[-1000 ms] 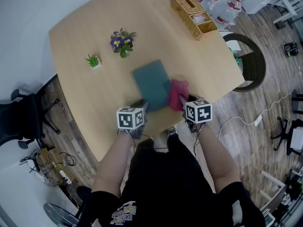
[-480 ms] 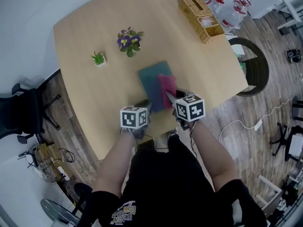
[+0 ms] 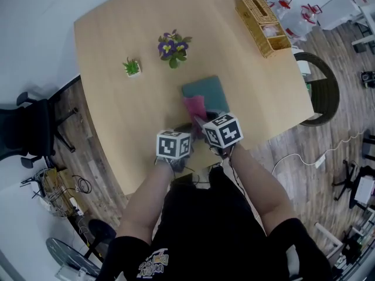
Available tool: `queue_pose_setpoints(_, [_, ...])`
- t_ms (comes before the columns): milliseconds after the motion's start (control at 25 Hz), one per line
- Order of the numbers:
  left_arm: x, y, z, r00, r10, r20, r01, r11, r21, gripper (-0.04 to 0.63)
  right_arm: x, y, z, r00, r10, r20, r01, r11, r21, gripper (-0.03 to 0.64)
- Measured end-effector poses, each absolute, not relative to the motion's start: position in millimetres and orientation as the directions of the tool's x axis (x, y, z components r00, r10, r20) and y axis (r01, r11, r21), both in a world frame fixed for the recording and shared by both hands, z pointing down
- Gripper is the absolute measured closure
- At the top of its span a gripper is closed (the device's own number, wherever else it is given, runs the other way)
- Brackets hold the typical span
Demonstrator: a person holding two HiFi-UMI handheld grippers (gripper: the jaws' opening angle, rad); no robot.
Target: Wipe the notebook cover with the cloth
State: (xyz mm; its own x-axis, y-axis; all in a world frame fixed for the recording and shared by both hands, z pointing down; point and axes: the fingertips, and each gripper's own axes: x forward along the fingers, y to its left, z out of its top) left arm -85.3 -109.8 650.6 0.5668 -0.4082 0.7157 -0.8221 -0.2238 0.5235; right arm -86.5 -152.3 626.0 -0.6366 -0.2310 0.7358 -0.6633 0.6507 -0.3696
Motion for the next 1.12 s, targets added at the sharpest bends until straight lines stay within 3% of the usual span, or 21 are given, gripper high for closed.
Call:
queue_pose_setpoints(480, [-89.9,-113.4,649.1,0.558,-0.411,0.721,-0.828,-0.22,0.515,0.514,-74.0,-162.5,637.6,-0.613,-0.248,0.751,-0.692,0.627,-0.358,0.548])
queue_pose_setpoints(1120, [-84.6,-108.7,656.4,0.576,-0.401,0.712,-0.815,-0.221,0.535,0.515,20.6,-191.4,639.4,-0.51,-0.379,0.772,-0.828,0.461,-0.32,0.548])
